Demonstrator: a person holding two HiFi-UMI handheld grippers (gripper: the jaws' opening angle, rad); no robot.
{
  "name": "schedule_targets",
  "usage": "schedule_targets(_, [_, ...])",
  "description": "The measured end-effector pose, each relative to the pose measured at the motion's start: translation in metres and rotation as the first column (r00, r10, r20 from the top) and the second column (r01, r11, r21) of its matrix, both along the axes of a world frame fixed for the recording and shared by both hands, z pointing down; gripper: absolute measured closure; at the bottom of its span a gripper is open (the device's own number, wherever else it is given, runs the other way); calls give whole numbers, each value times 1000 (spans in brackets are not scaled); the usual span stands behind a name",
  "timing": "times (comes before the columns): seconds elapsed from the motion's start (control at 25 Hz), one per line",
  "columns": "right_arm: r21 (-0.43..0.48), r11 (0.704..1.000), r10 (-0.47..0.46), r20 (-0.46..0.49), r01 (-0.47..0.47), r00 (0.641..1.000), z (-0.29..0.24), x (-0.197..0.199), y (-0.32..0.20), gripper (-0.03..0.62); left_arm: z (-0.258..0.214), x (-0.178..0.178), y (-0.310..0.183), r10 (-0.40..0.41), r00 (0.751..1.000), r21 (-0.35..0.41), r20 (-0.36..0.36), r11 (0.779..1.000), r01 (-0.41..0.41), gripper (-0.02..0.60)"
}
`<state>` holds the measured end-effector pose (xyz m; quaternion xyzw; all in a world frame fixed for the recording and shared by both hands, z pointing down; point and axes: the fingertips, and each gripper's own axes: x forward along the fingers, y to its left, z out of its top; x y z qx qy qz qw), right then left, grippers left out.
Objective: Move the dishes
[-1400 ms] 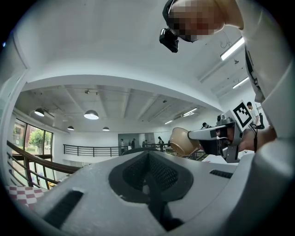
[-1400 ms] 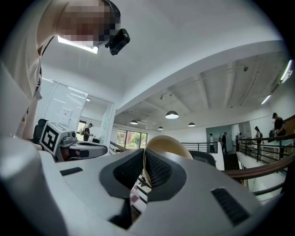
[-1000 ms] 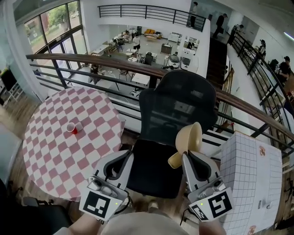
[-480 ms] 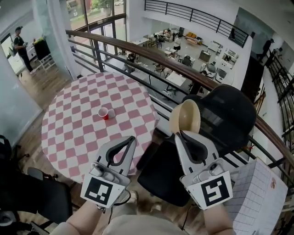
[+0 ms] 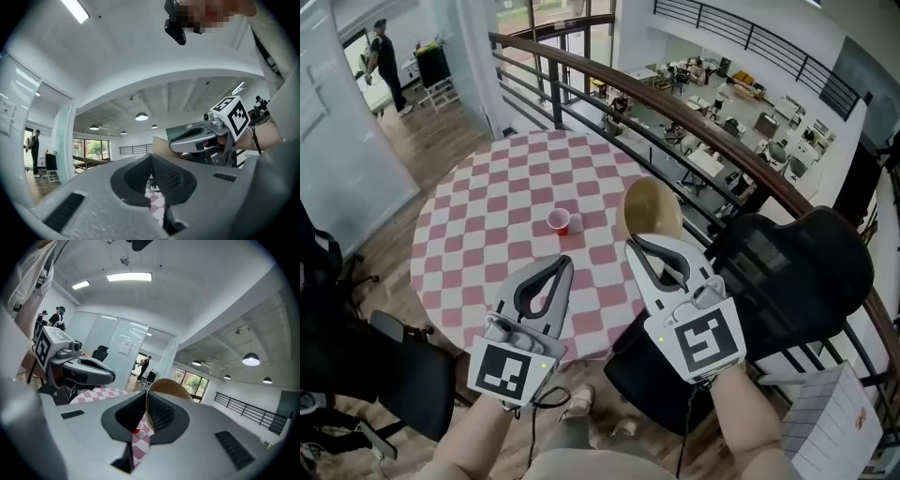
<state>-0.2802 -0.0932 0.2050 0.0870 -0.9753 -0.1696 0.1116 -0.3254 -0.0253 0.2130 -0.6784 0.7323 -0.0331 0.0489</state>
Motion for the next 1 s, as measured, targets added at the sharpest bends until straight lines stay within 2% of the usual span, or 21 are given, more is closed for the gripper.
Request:
schedule_targets(0.12, [-7,999,-49,-19,49,999,26,-35,-4,565,21,-24,-5,-28,1000,-35,-13,999,27,568])
schedule_targets(0.28, [-32,996,-92,-100,89,991,74,-75,-7,565,55,-57,-12,-66,997,-74,-39,995,63,568])
schedule_targets(0.44, [-76,991,-122,-175,110,977,125,-103,-9,565,93,-85,-18,-98,993,-70,-59,993,94,568])
schedule_targets(0.6, [-44,989,-150,-268,143,952,170,-126,-11,565,135,-108,-23,-117,991,-105,-69,988,109,568])
schedule_targets(0.72, [-54,987,-160,-336,151,928,209,-137,-15,565,163,-120,-25,-127,988,-146,-87,983,113,568])
schedule_targets(1.0, [-70,985,-172,-431,157,886,287,-157,-12,565,216,-133,-33,-122,984,-205,-128,974,94,568])
